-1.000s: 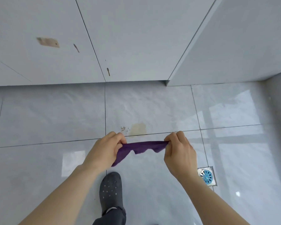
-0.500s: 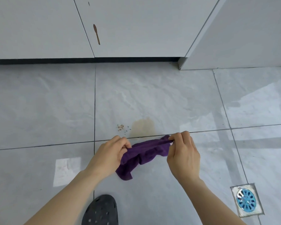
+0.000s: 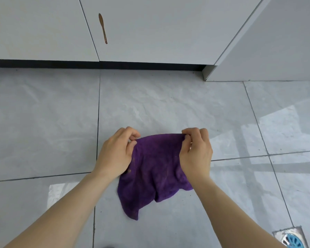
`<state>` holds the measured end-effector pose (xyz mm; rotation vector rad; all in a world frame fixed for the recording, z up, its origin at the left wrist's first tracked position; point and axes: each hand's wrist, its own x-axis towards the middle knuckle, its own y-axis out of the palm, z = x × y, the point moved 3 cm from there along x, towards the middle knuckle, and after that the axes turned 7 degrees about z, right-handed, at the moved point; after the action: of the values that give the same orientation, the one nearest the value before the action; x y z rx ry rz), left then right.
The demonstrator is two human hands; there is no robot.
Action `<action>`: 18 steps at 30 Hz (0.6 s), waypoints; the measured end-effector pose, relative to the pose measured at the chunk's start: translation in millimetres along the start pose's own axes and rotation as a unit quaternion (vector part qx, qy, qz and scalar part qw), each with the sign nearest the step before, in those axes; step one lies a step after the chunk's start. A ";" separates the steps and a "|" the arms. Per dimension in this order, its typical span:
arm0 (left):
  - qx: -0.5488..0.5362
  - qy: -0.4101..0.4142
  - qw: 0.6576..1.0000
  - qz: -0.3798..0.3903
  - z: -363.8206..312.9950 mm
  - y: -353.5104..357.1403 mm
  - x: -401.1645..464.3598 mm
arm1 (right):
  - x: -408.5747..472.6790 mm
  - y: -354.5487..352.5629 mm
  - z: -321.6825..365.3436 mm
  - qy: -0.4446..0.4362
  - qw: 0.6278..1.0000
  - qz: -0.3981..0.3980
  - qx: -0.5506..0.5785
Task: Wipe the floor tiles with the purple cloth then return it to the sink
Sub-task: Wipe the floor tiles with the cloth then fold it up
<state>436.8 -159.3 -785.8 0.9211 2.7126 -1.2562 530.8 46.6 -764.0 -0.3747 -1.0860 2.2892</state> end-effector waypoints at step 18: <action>0.222 -0.064 0.973 -0.029 98.4 13.8 -20.9 | -37.2 121.9 22.3 -0.016 0.944 0.179 -0.276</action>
<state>439.1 -231.8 -856.9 0.7514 2.4195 -1.9091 504.1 -51.3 -844.3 -0.8136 -1.8017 2.2552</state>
